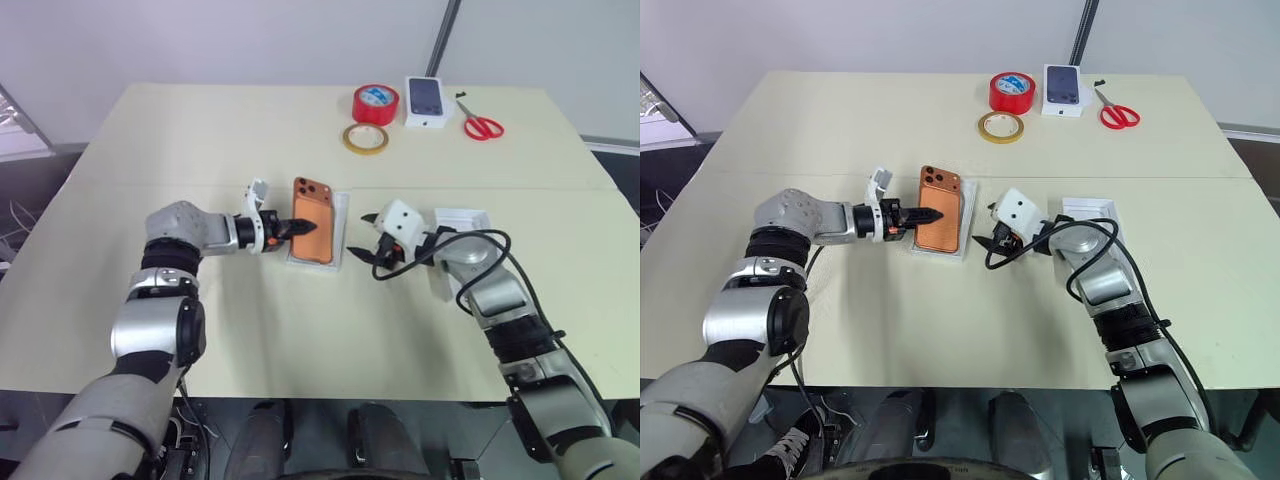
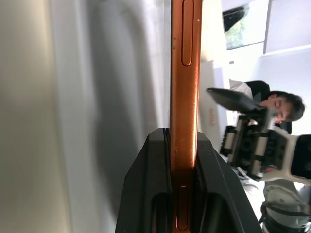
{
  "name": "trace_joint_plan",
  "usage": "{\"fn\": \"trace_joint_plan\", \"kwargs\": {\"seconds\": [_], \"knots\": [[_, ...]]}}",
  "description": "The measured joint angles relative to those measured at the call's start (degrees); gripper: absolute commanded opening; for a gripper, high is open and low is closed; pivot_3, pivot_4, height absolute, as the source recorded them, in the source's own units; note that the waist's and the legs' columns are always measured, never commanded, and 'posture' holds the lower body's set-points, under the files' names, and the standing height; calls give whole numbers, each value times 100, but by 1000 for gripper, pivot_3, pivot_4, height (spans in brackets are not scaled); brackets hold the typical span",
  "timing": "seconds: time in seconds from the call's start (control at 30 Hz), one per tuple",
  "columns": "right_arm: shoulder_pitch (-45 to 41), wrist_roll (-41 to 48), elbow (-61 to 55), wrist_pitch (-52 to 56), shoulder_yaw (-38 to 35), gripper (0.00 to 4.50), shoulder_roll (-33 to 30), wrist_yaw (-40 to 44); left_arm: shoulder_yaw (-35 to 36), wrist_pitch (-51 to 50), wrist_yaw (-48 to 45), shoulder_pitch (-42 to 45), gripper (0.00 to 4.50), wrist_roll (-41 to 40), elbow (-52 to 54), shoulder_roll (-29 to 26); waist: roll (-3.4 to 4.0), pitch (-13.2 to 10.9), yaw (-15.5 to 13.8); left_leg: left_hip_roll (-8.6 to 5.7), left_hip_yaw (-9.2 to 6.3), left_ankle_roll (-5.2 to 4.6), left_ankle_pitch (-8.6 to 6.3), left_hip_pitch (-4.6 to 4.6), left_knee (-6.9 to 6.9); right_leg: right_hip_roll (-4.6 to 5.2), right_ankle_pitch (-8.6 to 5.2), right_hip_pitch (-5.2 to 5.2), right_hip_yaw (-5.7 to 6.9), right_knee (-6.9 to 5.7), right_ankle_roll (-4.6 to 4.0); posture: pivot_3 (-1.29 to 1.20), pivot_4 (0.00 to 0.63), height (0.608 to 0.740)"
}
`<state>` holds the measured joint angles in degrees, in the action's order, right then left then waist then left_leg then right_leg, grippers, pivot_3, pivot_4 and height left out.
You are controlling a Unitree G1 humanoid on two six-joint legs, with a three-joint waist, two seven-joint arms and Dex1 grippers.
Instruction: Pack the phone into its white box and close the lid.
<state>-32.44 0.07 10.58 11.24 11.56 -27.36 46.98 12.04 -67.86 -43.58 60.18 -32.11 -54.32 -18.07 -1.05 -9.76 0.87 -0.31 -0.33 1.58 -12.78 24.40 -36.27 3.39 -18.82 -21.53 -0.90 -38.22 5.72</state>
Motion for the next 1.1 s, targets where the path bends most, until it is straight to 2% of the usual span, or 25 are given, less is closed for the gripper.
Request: {"fn": "trace_joint_plan", "kwargs": {"seconds": [0.07,0.33,0.73,1.1], "knots": [[2,1,-2,0,2,3608,-1,-4,-26,95,-125,118,16,95,-182,-26,0,0,0,0,0,-1,-1,0,-1,0,0,0,0,0,0,0,150,740],[10,4,-7,16,7,3608,10,-34,-258,296,-692,272,3763,366,-309,105,0,0,-3,1,0,-2,-1,-1,-4,-3,0,2,-1,-4,0,0,150,740],[10,-1,-2,5,60,3608,79,-49,-824,512,-1146,322,3763,815,-64,-197,1,0,39,8,2,-3,-2,-4,-2,-14,0,-4,-10,-14,0,0,150,740],[7,-3,77,-42,119,3608,147,-52,-889,8,-993,326,3763,887,577,-333,0,0,4,6,3,-5,-3,2,-11,-10,0,-5,-11,-16,0,0,150,740]]}}
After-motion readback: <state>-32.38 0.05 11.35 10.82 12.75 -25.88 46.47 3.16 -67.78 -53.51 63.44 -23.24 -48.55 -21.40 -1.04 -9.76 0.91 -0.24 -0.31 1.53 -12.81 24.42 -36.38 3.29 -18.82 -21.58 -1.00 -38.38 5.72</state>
